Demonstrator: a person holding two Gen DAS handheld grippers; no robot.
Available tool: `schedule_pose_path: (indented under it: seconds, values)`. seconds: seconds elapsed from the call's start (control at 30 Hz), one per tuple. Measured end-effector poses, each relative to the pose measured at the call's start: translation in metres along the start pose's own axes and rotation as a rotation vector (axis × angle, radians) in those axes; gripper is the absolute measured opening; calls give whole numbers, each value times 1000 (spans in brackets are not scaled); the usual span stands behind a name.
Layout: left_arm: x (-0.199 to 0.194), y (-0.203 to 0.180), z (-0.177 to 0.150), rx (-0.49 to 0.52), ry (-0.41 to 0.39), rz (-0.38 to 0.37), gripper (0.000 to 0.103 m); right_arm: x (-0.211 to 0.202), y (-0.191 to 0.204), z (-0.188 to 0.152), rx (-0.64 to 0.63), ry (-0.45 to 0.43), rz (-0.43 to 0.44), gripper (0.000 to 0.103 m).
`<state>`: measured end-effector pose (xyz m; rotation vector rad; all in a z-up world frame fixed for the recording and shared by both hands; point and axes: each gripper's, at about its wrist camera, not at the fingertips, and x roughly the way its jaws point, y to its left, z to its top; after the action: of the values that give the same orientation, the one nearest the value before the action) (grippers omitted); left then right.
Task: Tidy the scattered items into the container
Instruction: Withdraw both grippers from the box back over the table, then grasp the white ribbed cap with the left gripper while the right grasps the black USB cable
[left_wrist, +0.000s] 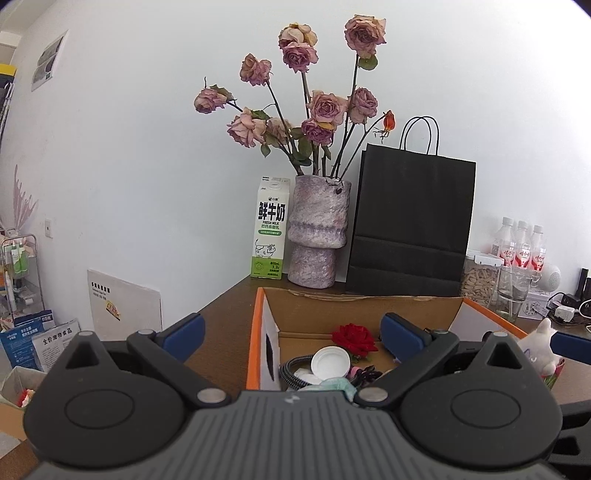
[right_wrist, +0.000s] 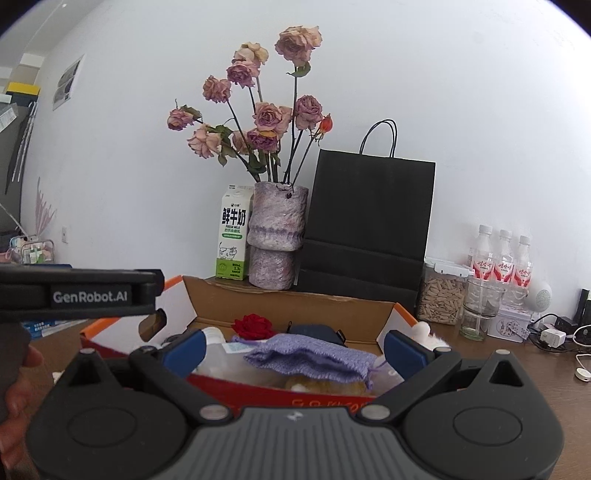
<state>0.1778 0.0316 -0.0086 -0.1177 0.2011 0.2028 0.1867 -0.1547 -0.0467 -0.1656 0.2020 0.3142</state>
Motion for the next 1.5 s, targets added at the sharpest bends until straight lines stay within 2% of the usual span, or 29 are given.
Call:
schedule_pose_path:
  seconds: [0.17,0.33,0.53,0.77,0.97,1.2,1.3,1.37,1.4,1.5]
  values:
    - [-15,9,-11,19,37,1,103,-25,1,-9,4,18,8,103]
    - [-36,21,-19,19,105,-7,103,-49,-7,-16,51,94,73,103]
    - [-52,25,-34,76,177,-15,103,-60,-11,-31,49,202,56,103]
    - [-56,29,-47,97,238,-20,103,-57,-18,-45,69,301,32,103]
    - [-55,29,-57,133,286,3,103,-38,-23,-48,86,372,0,103]
    - [-51,37,-57,85,313,-9,103,-13,-20,-52,119,459,23,100]
    - [-49,39,-57,73,329,-14,103,-17,-20,-52,133,448,53,86]
    - [-47,39,-58,69,343,-16,103,-21,-19,-51,131,429,55,67]
    - [-47,39,-58,68,349,-17,103,-23,-19,-50,131,420,57,50]
    - [-46,39,-58,67,355,-17,103,-28,-20,-50,137,411,70,43]
